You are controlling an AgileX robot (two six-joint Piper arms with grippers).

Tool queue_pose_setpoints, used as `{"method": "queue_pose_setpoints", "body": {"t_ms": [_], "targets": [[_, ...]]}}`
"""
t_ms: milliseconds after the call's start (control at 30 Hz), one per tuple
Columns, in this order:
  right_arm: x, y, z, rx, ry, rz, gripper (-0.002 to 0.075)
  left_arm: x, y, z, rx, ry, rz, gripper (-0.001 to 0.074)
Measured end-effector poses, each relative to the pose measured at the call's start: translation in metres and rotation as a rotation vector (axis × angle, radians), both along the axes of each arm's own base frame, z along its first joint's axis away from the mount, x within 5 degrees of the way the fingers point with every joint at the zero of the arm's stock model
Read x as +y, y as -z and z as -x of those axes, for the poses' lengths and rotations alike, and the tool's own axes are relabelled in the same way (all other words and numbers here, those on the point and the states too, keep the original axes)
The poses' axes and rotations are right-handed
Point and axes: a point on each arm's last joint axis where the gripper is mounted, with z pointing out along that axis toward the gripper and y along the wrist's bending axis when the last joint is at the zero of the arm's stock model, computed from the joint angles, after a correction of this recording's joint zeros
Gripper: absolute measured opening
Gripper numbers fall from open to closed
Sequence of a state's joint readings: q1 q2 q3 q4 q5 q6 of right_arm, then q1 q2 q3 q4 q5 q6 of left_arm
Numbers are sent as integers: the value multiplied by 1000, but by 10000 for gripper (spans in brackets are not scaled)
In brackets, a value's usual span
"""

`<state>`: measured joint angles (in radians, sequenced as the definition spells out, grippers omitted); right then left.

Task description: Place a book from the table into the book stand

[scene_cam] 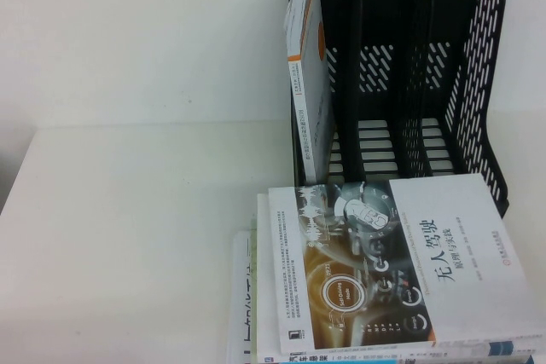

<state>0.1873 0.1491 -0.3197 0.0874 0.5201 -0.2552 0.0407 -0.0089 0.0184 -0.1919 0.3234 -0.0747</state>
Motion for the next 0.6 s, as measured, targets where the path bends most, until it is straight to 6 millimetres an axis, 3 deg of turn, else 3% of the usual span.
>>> {"method": "queue_pose_setpoints", "body": {"t_ms": [200, 467, 600], "targets": [[-9, 2, 11, -131, 143, 14, 6, 0, 0, 0, 0, 0, 1, -1], [-10, 73, -3, -67, 175, 30, 5, 0, 0, 0, 0, 0, 1, -1], [-9, 87, -5, -41, 174, -1, 5, 0, 0, 0, 0, 0, 2, -2]]}}
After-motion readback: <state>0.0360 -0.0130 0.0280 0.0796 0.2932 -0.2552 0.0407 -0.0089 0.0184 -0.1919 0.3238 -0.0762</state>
